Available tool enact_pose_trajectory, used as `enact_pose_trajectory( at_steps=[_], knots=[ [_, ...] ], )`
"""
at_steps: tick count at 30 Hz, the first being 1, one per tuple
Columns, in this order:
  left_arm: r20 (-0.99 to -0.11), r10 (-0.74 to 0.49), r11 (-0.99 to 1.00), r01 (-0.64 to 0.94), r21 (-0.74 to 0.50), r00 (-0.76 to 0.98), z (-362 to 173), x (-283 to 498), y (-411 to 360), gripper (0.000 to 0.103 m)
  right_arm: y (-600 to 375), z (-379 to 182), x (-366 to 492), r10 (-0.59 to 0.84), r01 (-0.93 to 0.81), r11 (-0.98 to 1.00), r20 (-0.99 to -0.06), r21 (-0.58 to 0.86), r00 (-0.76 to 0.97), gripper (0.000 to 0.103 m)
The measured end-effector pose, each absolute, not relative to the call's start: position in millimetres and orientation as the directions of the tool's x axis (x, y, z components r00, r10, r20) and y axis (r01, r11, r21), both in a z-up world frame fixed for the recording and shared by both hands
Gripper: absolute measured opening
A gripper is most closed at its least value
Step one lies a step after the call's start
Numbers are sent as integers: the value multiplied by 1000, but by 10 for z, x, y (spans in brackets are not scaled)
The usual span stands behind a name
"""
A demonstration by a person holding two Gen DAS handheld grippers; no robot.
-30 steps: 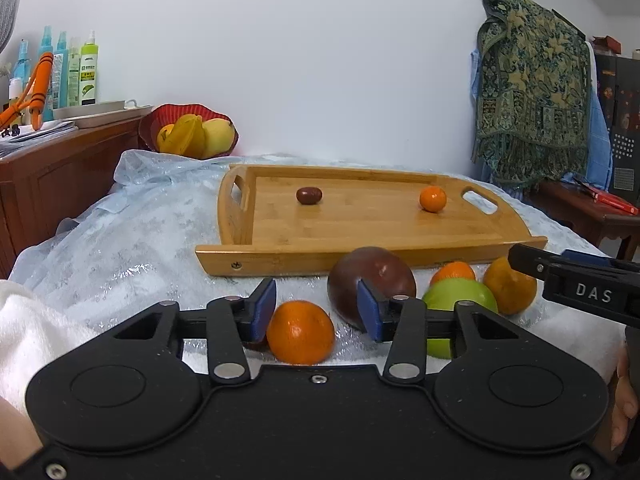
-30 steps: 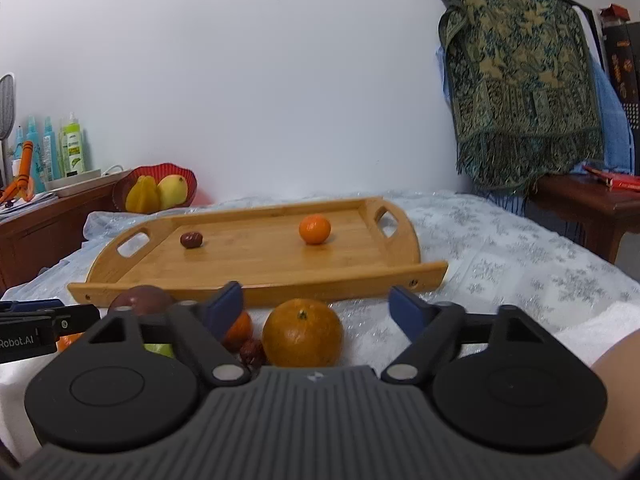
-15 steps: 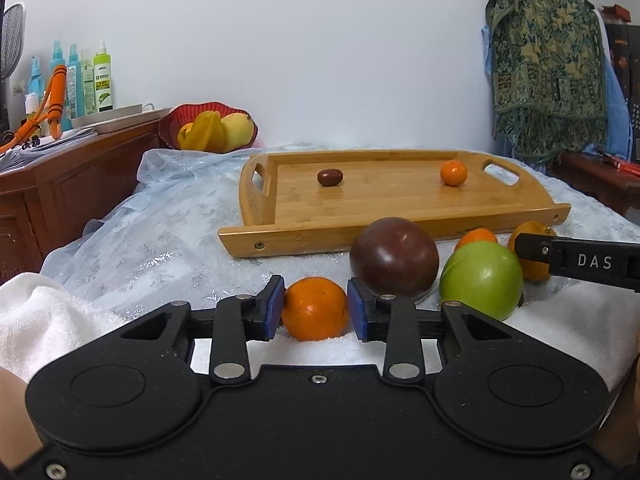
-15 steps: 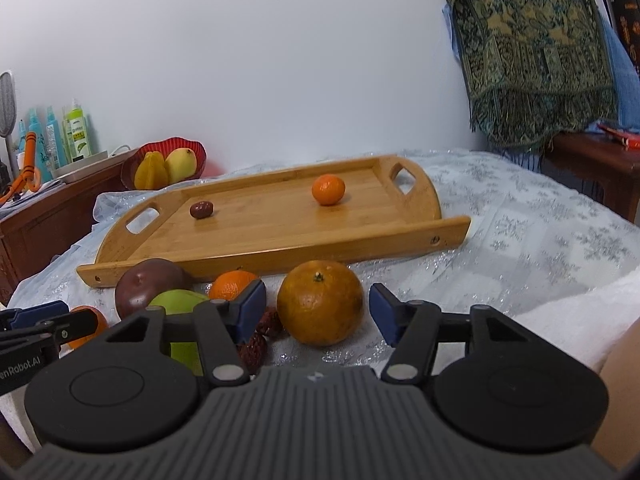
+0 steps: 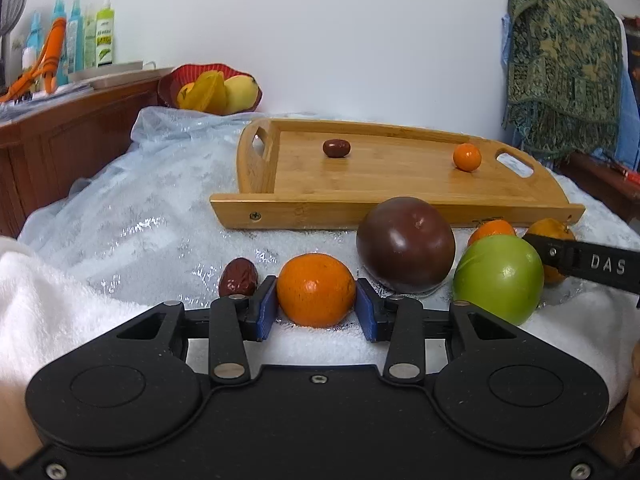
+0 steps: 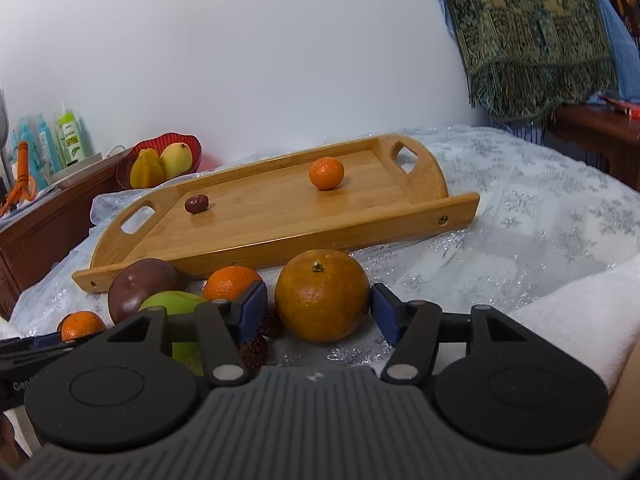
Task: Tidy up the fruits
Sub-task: 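Grasp a mandarin with the left tool while the right tool grasps the large orange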
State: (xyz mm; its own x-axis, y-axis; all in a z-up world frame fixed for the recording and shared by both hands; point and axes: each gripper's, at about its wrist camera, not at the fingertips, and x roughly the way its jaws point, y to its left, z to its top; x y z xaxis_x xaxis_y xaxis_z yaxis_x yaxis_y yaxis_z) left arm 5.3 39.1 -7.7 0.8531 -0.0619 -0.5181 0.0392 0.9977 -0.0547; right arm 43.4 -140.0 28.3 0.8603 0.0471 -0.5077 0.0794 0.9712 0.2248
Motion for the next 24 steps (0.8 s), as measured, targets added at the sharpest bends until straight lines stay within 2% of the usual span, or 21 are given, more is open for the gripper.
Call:
enact_pose_trajectory(
  at_steps=[10, 12, 14, 24],
  knots=[
    [-509, -46, 999, 34, -33, 859, -87, 46, 340, 39, -1410, 260, 483, 55, 83, 966, -511, 244, 858, 66],
    [-507, -42, 999, 33, -26, 861, -87, 44, 328, 38, -1408, 259, 483, 52, 87, 966, -510, 245, 859, 63],
    [-503, -37, 999, 29, -23, 864, -81, 36, 316, 38, -1412, 264, 475, 36, 101, 965, -506, 242, 862, 55],
    [-470, -44, 998, 14, -67, 882, 140, 107, 405, 37, -1520, 439, 447, 7, 126, 958, -461, 258, 888, 55]
  ],
)
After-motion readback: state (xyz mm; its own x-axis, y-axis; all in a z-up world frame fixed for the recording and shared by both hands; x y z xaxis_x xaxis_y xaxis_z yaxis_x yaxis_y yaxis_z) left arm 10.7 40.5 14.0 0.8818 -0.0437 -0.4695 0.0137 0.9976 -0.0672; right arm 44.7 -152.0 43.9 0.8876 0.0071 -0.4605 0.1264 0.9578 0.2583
